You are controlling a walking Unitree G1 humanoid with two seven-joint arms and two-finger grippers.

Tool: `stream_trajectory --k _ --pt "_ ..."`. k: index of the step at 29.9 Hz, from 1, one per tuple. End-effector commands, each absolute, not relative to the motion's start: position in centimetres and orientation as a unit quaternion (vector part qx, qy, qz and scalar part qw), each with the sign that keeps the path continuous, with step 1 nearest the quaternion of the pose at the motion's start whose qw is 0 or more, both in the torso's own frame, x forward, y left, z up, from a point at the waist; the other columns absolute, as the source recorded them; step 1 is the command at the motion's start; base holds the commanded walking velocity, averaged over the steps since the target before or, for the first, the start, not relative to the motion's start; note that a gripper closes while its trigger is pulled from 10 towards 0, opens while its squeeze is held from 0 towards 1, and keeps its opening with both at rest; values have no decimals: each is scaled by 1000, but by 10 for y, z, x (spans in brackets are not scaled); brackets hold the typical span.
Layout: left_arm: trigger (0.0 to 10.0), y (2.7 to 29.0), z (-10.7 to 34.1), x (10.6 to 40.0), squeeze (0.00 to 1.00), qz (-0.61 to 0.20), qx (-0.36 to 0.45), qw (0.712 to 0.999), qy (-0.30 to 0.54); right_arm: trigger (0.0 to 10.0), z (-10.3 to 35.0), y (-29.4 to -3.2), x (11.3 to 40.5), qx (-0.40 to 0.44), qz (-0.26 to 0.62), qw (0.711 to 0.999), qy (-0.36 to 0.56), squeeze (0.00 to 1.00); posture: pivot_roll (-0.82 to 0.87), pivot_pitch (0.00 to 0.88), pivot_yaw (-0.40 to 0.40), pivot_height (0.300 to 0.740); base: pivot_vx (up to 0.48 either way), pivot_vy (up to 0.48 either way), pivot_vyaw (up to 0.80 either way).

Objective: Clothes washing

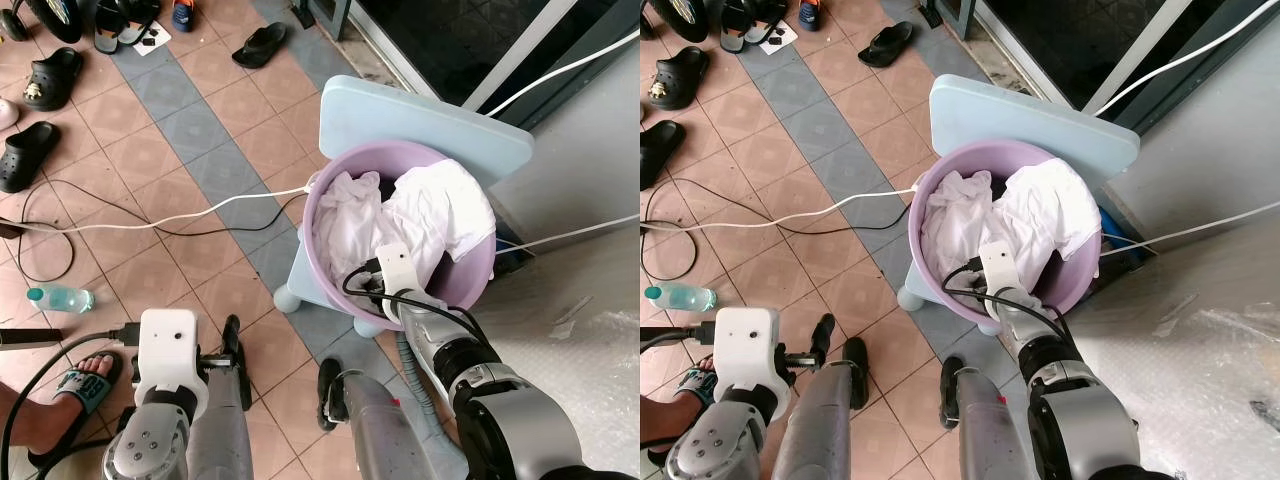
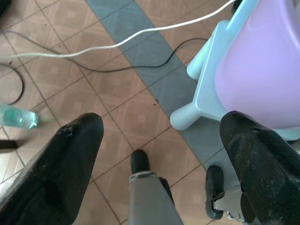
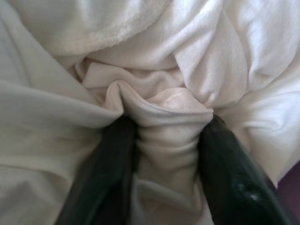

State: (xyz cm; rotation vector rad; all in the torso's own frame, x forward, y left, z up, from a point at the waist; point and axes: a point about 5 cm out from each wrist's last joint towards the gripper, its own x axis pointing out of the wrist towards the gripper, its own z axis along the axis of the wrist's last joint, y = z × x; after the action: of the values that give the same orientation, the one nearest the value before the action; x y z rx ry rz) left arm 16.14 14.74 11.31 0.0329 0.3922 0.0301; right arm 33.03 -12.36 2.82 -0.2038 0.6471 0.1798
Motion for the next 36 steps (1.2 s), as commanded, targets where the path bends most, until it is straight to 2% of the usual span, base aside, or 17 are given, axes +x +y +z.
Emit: stream_trajectory --k 1,12,14,17,18,22,23,25,29,32,35,36 --pt "10000 148 109 157 0 20 21 977 209 0 5 -136 311 -99 72 921 370 0 162 458 -130 740 0 0 0" --pt "10000 148 104 182 0 6 33 981 190 0 32 -132 334 -49 81 953 288 0 113 375 -117 740 0 0 0" --pt "10000 149 105 199 0 -2 61 984 167 0 51 -135 347 -56 76 968 233 0 116 309 -99 740 0 0 0" --pt "10000 148 108 210 0 -5 66 986 152 0 66 -136 356 -41 70 976 203 0 120 266 -87 740 0 0 0" --pt "10000 149 107 220 0 -6 66 987 145 0 77 -135 363 -30 65 981 182 0 111 223 -74 740 0 0 0" --pt "10000 149 108 226 0 -9 69 988 138 0 89 -136 370 -15 59 986 156 0 104 201 -69 740 0 0 0" --pt "10000 149 106 236 0 -14 73 989 131 0 107 -135 377 9 55 992 116 0 81 131 -59 740 0 0 0" --pt "10000 148 104 243 0 -16 74 989 123 0 125 -136 380 36 51 996 67 0 69 101 -44 740 0 0 0" --pt "10000 143 105 249 0 -20 75 991 113 0 145 -140 374 66 51 997 2 0 58 53 -22 740 0 0 0" --pt "10000 142 111 266 0 -15 85 993 87 0 163 -140 360 93 53 993 -54 0 28 0 23 740 0 0 0" --pt "10000 142 113 270 0 -11 82 993 81 0 169 -141 354 95 55 991 -73 0 24 0 28 740 0 0 0" --pt "10000 143 117 278 0 -1 73 995 68 0 181 -147 336 80 41 990 -110 0 -6 0 50 740 0 0 0"
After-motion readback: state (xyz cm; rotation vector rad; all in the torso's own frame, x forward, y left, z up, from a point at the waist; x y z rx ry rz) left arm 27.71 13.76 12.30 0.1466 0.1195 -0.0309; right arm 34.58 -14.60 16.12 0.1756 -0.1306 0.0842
